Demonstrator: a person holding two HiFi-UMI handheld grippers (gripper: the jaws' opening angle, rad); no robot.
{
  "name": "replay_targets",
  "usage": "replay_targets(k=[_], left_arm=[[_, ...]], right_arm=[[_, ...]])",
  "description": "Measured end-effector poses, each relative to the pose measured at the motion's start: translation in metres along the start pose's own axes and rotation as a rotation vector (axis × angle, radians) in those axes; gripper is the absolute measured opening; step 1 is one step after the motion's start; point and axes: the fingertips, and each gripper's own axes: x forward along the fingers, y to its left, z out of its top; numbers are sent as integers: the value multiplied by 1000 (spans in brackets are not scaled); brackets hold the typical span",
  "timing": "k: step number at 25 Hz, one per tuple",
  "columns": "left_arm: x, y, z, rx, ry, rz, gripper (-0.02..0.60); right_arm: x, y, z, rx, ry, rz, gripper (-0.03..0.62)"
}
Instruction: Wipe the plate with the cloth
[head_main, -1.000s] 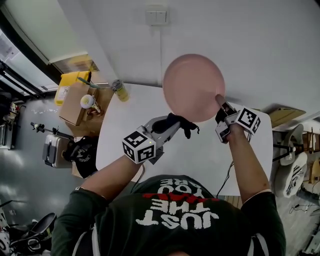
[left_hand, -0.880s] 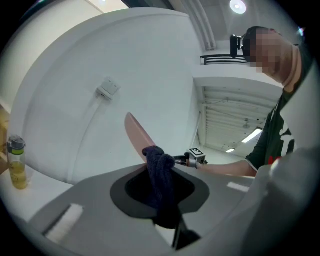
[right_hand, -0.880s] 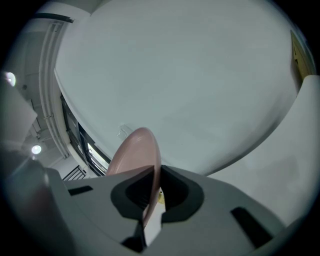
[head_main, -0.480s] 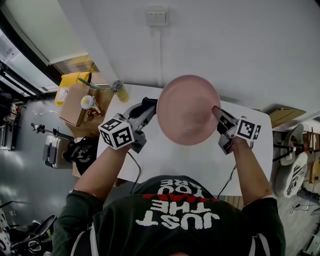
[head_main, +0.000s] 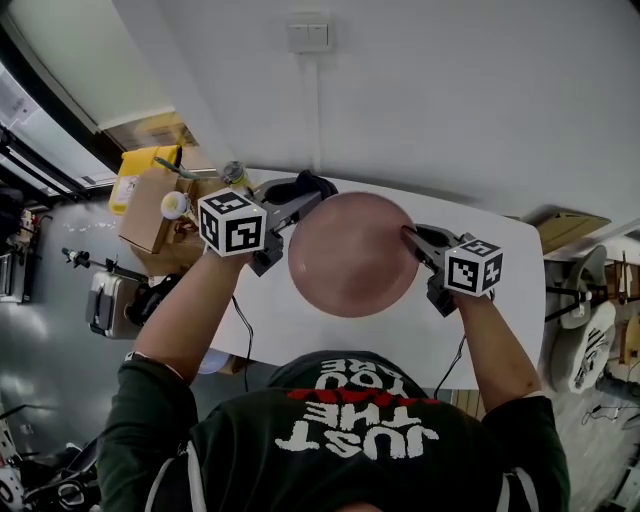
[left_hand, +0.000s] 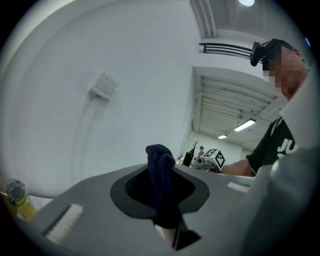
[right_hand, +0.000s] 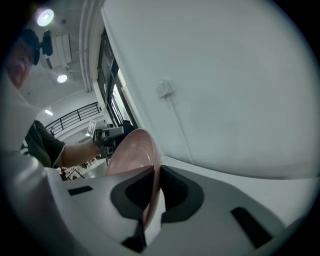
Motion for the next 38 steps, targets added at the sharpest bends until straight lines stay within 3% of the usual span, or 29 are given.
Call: replay_targets(k=[6, 13, 16, 18, 20, 23, 26, 29, 34, 36, 38], left_arm=[[42, -35, -13, 130, 219, -184, 58], [88, -92, -61, 363, 522, -375, 58], [99, -106, -82, 457, 615, -401, 58], [105, -106, -79, 506, 582, -369, 58], [108, -96, -50, 528, 446, -266, 60], [91, -83, 20, 506, 206, -104, 58], [60, -93, 53, 492, 84, -49, 60], [40, -106, 45, 455, 51, -37, 60], [39, -130, -2, 375, 65, -60, 60], [46, -138, -29, 345, 97, -80, 60], [52, -138, -60, 273, 131, -96, 60]], right_arm=[[16, 23, -14, -136, 105, -8, 15], [41, 47, -28, -188, 173, 16, 17], [42, 47, -37, -153, 178, 34, 17], [37, 41, -39, -114, 153, 32, 17], [31, 24, -32, -44, 98, 2, 17], [16, -29, -12, 159, -30, -105, 16], [-5, -84, 11, 387, -196, -209, 15], [-20, -114, 35, 484, -316, -272, 17], [-22, -128, 60, 542, -411, -330, 17], [-17, -123, 68, 589, -450, -297, 17], [-11, -107, 83, 613, -490, -187, 17]])
